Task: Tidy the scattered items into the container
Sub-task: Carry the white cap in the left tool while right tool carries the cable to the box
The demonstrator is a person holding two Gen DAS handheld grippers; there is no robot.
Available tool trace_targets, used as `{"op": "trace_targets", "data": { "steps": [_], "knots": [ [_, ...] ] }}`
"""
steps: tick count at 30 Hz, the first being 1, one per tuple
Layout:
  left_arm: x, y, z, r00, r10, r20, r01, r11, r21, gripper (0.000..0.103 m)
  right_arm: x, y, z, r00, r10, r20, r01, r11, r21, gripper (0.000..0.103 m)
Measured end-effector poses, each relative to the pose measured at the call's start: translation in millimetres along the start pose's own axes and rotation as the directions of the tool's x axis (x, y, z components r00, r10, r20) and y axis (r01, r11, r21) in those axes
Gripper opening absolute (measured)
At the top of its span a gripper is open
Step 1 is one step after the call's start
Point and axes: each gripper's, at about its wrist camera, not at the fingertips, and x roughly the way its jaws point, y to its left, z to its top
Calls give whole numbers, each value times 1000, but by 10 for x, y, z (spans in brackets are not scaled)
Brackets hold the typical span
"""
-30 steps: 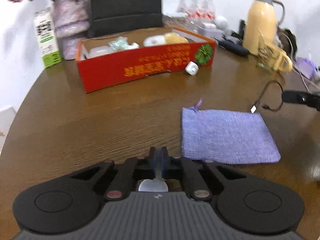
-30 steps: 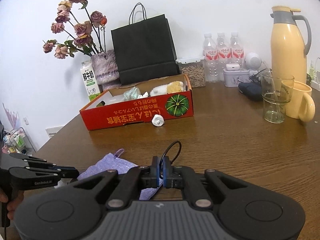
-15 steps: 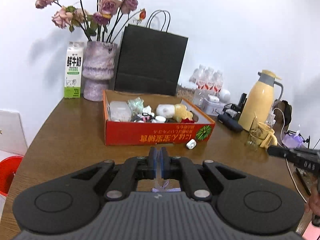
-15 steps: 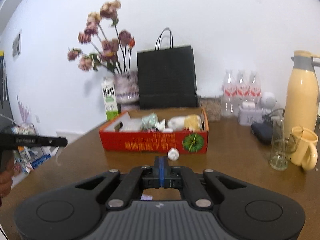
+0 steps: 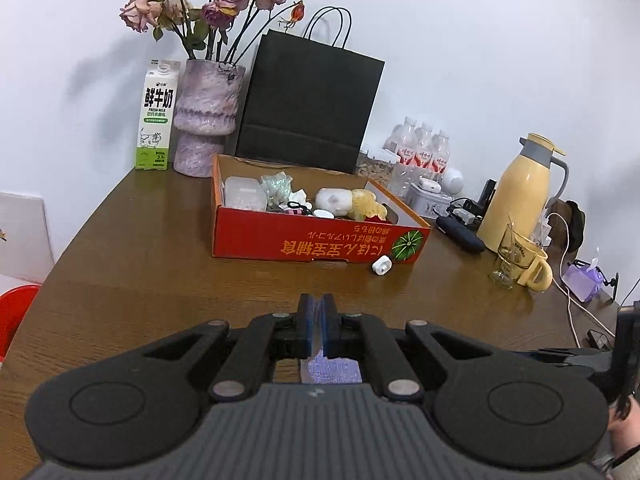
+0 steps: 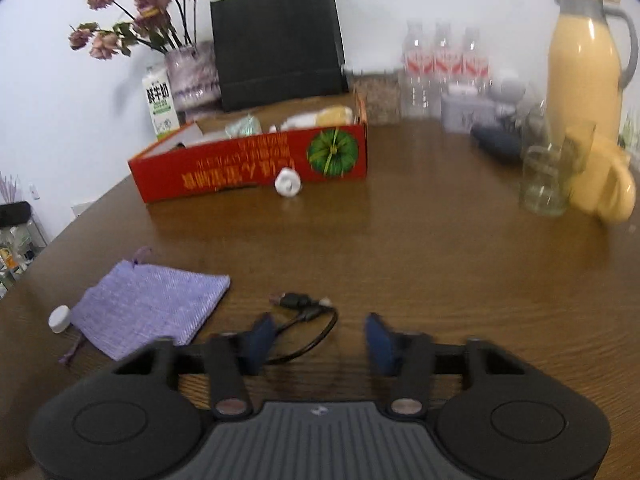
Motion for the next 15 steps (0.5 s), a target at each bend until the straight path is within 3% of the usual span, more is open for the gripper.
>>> {"op": "trace_targets", "data": {
  "steps": [1,2,5,7,11,15],
  "knots": [
    [-21,1,5,1000,2,4,-2,1000,1,5,20,47,-13,1000,-26,9,26,999,-26,4],
    [-41,-3,13,1000,4,9,-4,1000,4,5,31,94,-29,999,-35,6,35,998,-48,3],
    [-73,-51,114,1000,10,20,-11,999,44,5,-97,193,34,998,57,35,-56,998,-32,2],
    [-70,-101,245,1000,-6,24,4,997,83,5,-199,299,133,995,67,75,-61,995,-81,2],
    [-1,-192,658,997,-57,54,48,987,151,5,-363,482,567,981,132,141,-108,980,-168,2],
    [168,-240,1082,991,-110,72,99,985,139,5,-485,757,1045,961,154,232,-80,951,-297,2]
  ]
}}
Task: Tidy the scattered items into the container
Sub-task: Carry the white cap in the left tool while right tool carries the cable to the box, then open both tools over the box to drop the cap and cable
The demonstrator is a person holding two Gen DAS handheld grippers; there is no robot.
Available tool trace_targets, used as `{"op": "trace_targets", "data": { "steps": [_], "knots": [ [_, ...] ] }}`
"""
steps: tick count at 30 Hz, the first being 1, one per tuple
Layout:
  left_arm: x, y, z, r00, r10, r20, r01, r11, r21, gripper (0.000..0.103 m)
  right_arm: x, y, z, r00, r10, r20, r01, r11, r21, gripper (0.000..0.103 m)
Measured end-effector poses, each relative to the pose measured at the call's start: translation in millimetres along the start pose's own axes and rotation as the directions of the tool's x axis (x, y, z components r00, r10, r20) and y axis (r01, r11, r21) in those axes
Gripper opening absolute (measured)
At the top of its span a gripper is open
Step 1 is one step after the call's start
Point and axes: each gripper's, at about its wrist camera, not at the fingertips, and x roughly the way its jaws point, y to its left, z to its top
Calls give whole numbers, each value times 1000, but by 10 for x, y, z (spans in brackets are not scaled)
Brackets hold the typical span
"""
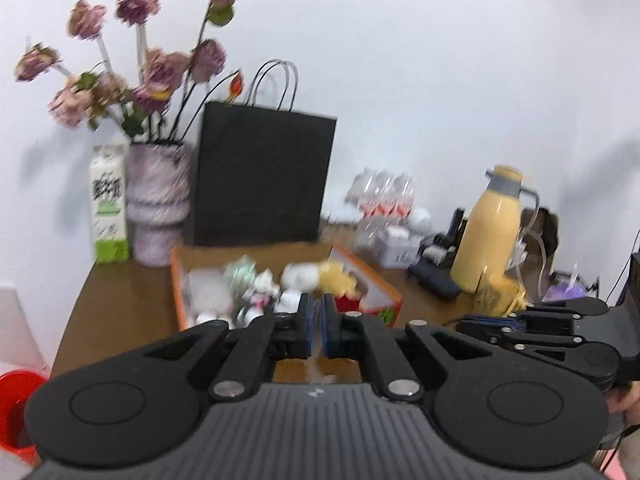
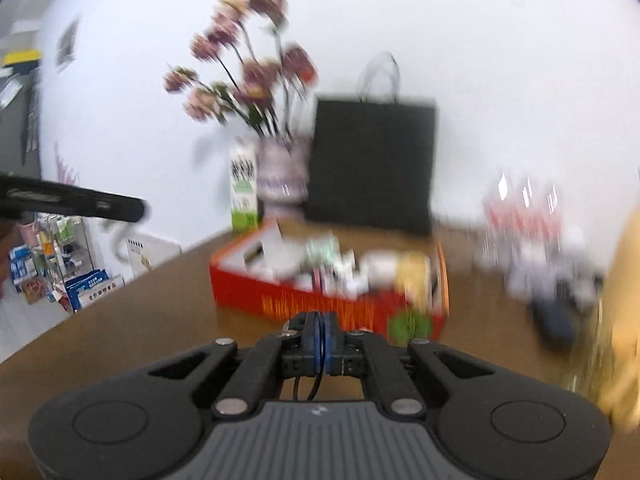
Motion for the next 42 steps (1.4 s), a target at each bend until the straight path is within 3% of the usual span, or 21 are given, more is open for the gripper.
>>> {"op": "trace_targets", "data": {
  "steps": [6,11,18,24,27,30,33,35,37,42],
  "knots": [
    [589,167,537,1000,-12,-8,12,1000,-29,5,448,-176,872,995,87,44,-87,996,-4,2],
    [1430,530,556,989,6,-149,-27,990,-139,5,1306,-336,1211,987,150,-54,-146,987,74,2],
    [2165,1025,133,943,80,-325,-149,969,-196,5,2406,-303,922,956,177,-233,-145,979,145,2],
    [2403,1183,-127,892,147,-428,-224,965,-136,6,2925,-295,553,898,226,-378,-158,967,202,4],
    [2377,1204,-141,878,169,-447,-251,959,-132,17,3028,-287,469,885,191,-425,-122,975,184,18],
    [2231,1187,-42,894,176,-412,-257,954,-151,33,2962,-373,518,886,150,-438,-76,980,182,53],
    [2080,1107,102,903,187,-387,-260,954,-146,44,2777,-487,666,901,133,-412,-59,981,186,56],
    [1977,1027,191,905,201,-375,-267,955,-132,62,2631,-540,771,909,105,-403,-39,985,168,59],
    [1820,936,278,909,240,-341,-296,948,-121,78,2485,-594,863,916,63,-395,-12,991,131,69],
    [1419,769,388,905,319,-280,-361,926,-113,92,1986,-789,954,922,-54,-384,72,997,34,77]
  ]
}}
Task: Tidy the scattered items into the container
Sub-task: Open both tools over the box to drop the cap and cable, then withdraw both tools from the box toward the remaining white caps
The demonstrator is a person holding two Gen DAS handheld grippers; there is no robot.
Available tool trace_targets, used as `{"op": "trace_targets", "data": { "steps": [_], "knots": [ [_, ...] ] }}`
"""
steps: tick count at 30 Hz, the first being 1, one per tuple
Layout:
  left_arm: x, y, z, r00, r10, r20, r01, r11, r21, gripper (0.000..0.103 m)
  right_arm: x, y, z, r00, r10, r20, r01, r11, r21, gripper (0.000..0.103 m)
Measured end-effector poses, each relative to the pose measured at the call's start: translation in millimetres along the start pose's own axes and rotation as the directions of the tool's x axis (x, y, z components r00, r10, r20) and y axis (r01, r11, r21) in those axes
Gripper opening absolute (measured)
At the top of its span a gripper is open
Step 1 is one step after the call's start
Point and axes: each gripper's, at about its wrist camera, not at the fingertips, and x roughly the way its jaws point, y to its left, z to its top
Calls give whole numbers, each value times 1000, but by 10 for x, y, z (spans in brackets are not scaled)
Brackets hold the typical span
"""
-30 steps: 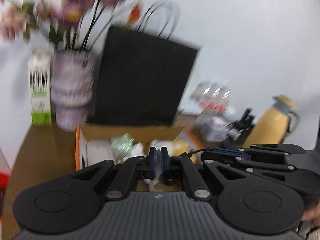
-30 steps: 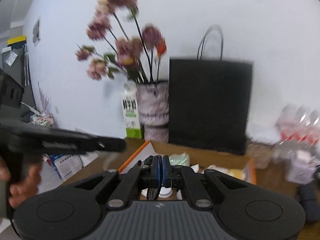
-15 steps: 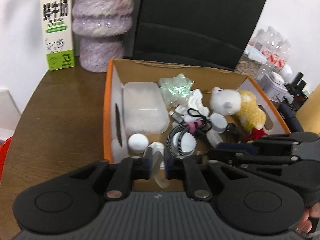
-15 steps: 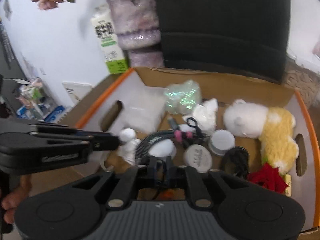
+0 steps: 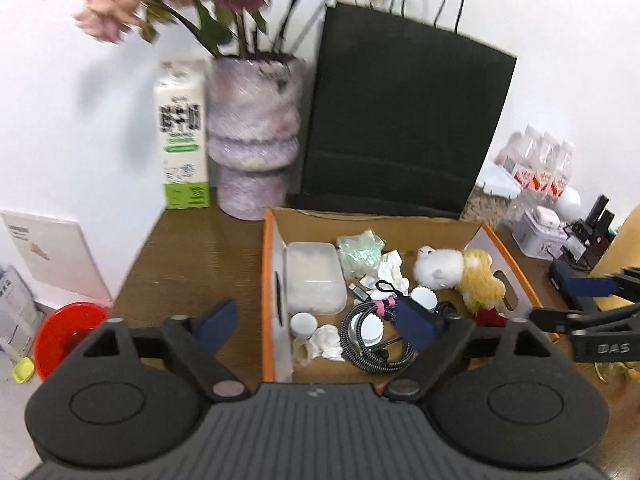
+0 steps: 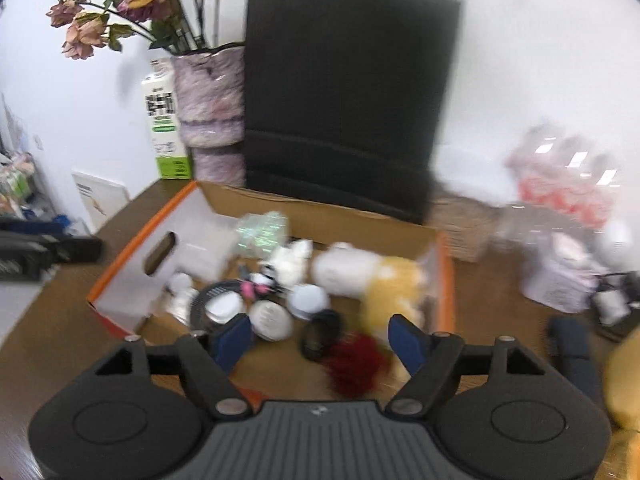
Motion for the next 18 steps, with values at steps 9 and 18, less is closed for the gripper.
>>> {"op": "trace_targets", "data": {
  "steps": [9,18],
  "knots": [
    [-831,-48,-317,992,73,101,-73,997,-8,99,-813,-353,-438,998,-54,45,52,998,36,87],
    [-1625,-285,-926,982,19,189,-36,996,85,103,-1538,-135,-1016,993,-27,119,30,999,-17,90]
  ]
}}
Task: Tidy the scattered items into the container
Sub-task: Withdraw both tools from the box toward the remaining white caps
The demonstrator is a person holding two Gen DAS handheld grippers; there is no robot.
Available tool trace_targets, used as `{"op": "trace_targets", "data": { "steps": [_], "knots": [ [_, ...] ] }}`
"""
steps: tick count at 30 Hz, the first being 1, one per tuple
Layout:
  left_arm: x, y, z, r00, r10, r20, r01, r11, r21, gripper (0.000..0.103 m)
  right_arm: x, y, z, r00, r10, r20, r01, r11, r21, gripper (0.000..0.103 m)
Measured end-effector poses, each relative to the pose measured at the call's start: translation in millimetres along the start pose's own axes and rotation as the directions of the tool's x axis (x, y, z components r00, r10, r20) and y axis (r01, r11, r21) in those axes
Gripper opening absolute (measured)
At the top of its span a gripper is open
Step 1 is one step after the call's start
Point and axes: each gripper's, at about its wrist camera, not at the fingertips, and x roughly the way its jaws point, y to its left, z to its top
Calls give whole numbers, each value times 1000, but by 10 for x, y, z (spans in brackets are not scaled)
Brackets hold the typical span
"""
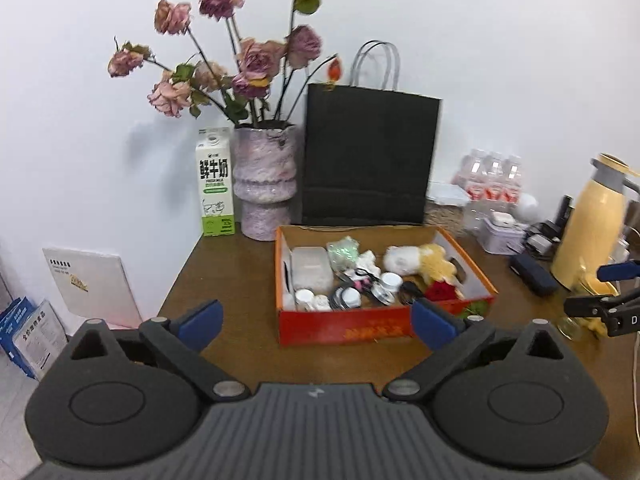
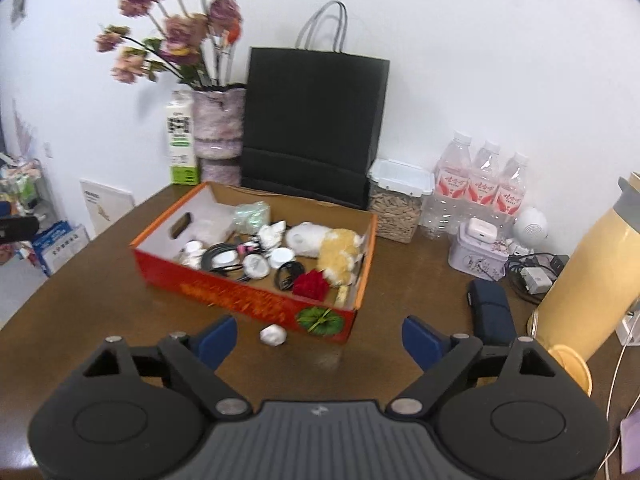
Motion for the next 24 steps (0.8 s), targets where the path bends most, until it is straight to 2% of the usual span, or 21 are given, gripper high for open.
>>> {"op": "trace_targets", "data": {
  "steps": [6,9,12,14,18,21,24],
  "knots": [
    [-496,-58,-334,998,-31,56,31,999,8,103,-471,186,-405,997,62,50,-63,998,28,91],
    [-769,-35,-618,992,-51,112,49,999,15,103,-734,305,-660,992,77,97,-82,995,49,92],
    [-975,-20,-925,989,-72,132,66,997,50,103,-962,424,-954,985,95,142,-104,993,62,95],
    [-1067,-38,-1169,987,-53,155,42,996,76,103,-1071,530,-1189,984,91,152,-103,992,77,96],
    [-1083,-178,-1777,978,74,194,-103,984,143,103,-1092,757,-1649,989,80,124,-94,990,105,96],
    [-966,-236,-2111,983,123,139,-146,975,168,103,-1059,883,-1978,989,62,131,-81,986,146,96],
    [-850,-201,-2202,994,102,38,-107,982,156,103,-1042,1052,-2259,987,11,163,-26,996,91,96]
  ]
}}
